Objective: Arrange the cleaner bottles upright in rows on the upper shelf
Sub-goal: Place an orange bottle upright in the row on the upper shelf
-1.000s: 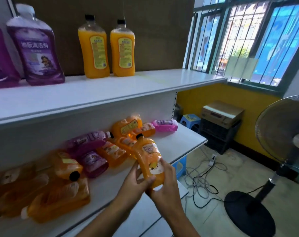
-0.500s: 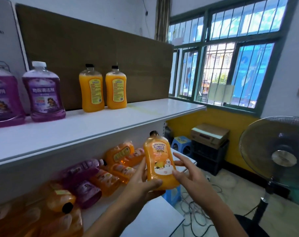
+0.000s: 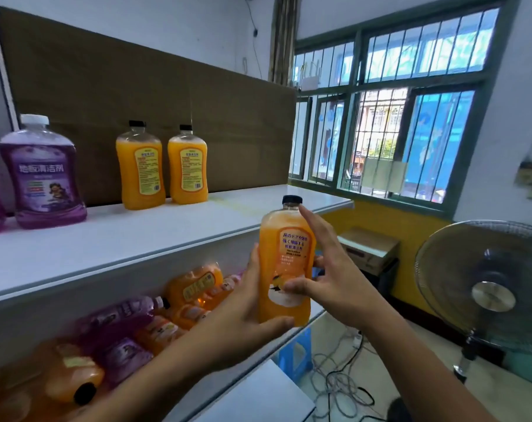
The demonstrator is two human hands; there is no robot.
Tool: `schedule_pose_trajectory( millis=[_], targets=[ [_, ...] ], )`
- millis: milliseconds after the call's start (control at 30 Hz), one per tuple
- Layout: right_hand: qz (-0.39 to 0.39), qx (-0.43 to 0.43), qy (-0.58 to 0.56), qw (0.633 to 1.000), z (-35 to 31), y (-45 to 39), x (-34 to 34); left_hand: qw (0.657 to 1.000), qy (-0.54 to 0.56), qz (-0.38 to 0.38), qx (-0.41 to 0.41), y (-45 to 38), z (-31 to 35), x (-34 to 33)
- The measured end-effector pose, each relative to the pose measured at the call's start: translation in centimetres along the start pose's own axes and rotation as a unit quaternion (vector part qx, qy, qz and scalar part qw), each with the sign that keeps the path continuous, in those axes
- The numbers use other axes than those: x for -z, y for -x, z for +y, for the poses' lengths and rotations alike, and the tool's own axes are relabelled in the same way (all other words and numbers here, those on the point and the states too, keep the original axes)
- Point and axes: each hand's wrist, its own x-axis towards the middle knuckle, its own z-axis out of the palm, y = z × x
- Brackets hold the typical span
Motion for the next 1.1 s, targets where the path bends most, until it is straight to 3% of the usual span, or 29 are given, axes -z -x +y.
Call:
schedule_pose_trajectory(
  millis=[133,433,633,767,900,1100],
  targets=[
    [0.044,0.062,0.035,0.996,-1.5,-4.2,0.5,0.992,-0.106,0.052,-0.043,-2.8,1.6,3.5],
    [0.084,0.118,0.117,0.983,-0.7,-14.7,-0.5,0.992,-0.097,0.08,-0.02,-10.1,1.8,11.9],
    [0.042,0.131,0.151,0.979,1.2,-19.3,-1.2,0.987,-0.093,0.129,-0.004,-13.3,-0.8,12.7],
    [0.056,0.152,0.146,0.976,3.0,-21.0,-2.2,0.981,-0.134,0.139,0.001,-14.2,-2.0,13.5],
    [0.059,0.163,0.126,0.977,4.9,-23.5,-2.9,0.962,-0.232,0.145,0.007,-14.8,-3.4,14.2],
    [0.037,0.16,0.121,0.979,7.6,-28.4,-4.2,0.895,-0.401,0.133,0.142,-15.5,-4.2,14.1]
  ],
)
